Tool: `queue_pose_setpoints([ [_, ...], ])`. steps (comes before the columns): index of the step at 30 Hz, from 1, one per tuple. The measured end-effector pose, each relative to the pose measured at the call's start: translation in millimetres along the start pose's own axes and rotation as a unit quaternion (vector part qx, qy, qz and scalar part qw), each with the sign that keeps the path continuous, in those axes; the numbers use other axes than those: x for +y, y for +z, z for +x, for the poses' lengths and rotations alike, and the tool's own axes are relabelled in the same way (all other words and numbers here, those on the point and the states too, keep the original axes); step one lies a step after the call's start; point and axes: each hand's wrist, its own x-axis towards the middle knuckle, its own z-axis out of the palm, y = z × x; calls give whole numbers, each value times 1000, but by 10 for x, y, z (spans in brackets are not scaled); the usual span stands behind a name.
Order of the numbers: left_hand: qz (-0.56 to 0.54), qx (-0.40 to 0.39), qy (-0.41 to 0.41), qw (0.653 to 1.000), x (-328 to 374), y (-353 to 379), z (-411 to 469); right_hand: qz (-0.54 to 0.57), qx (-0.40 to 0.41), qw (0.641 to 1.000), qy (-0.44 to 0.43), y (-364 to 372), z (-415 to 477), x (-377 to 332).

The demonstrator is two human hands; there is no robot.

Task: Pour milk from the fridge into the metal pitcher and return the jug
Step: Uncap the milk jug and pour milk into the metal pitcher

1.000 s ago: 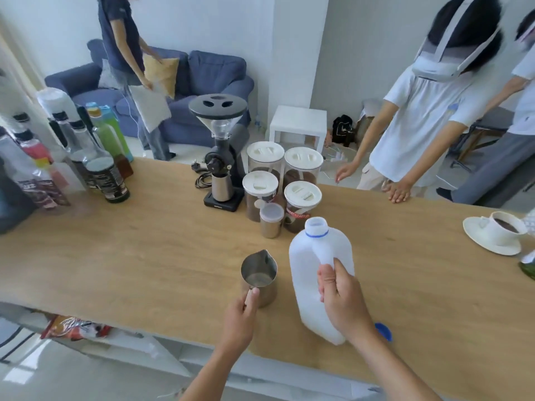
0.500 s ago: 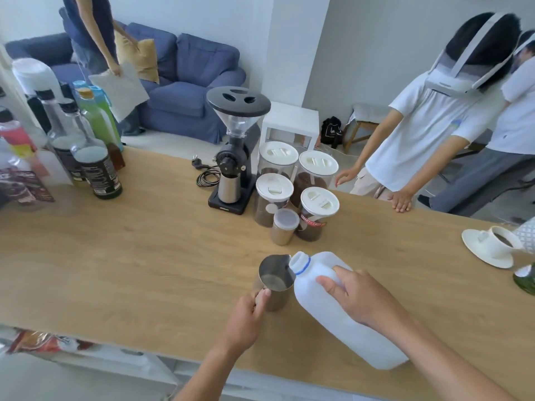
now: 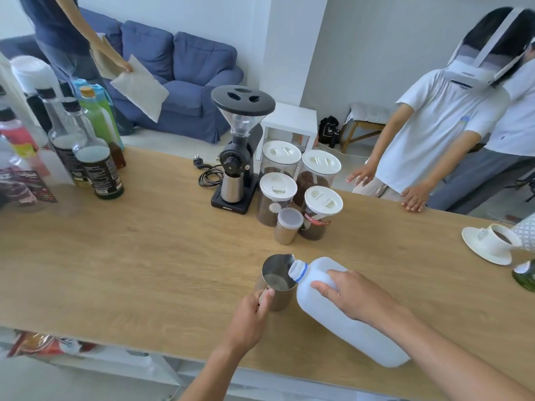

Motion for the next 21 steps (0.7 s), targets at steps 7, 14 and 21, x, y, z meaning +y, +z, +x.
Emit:
queue_pose_setpoints([
  [7, -2, -1, -11, 1000, -41, -7, 12, -63, -21, 997, -28, -97, 89, -23],
  [14, -2, 1, -10, 1000, -31, -12, 0, -97, -34, 994, -44, -181, 156, -61],
  [21, 0, 0, -13, 1000, -13, -14, -15, -122, -38, 990, -53, -224, 178, -100],
])
